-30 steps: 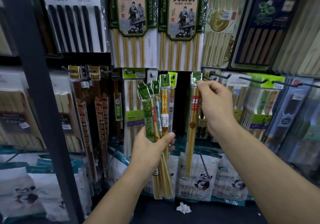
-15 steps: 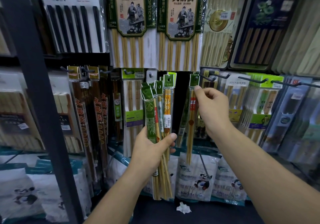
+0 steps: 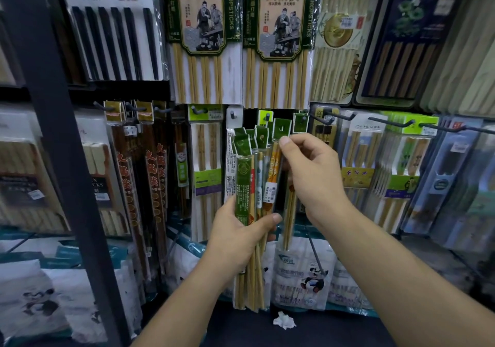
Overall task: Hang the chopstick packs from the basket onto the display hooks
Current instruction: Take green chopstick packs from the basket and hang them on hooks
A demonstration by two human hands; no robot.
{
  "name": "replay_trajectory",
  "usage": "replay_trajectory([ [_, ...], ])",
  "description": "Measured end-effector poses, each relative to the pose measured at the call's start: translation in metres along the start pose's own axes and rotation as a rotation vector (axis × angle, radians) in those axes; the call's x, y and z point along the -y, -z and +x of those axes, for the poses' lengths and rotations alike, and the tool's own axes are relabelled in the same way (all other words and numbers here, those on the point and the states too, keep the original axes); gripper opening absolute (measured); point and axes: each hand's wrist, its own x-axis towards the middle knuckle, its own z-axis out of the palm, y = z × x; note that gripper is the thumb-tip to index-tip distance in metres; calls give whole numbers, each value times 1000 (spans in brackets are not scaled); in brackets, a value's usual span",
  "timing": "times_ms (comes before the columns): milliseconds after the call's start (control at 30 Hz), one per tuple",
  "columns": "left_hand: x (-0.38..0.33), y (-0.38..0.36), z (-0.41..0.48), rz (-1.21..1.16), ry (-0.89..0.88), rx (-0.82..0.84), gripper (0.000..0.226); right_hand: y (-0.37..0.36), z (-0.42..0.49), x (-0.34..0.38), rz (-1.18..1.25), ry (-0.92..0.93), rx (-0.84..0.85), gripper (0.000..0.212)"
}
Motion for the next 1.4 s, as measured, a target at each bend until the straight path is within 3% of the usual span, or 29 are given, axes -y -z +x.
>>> replay_trajectory([
  [33, 0, 0, 0, 2, 9, -8, 54, 1, 0, 0, 27, -25, -15, 22],
  [200, -1, 4, 1, -24, -5, -140, 14, 8, 6, 4, 104, -112, -98, 24],
  [400, -5, 7, 2, -206, 64, -138, 17, 14, 16, 6, 62, -54, -137, 33],
  [633, -3, 7, 2, -210, 89, -107, 26, 15, 25, -1, 7, -49, -165, 36],
  [1067, -1, 7, 1, -189, 71, -72, 11, 17, 32, -15, -61, -62, -195, 40],
  [1267, -2, 7, 1, -163, 53, -49, 16, 17, 22, -16, -76, -17, -308, 16],
  [1400, -1, 6, 2, -148, 49, -43, 18, 9, 2, -12, -32, 28, -130, 11],
])
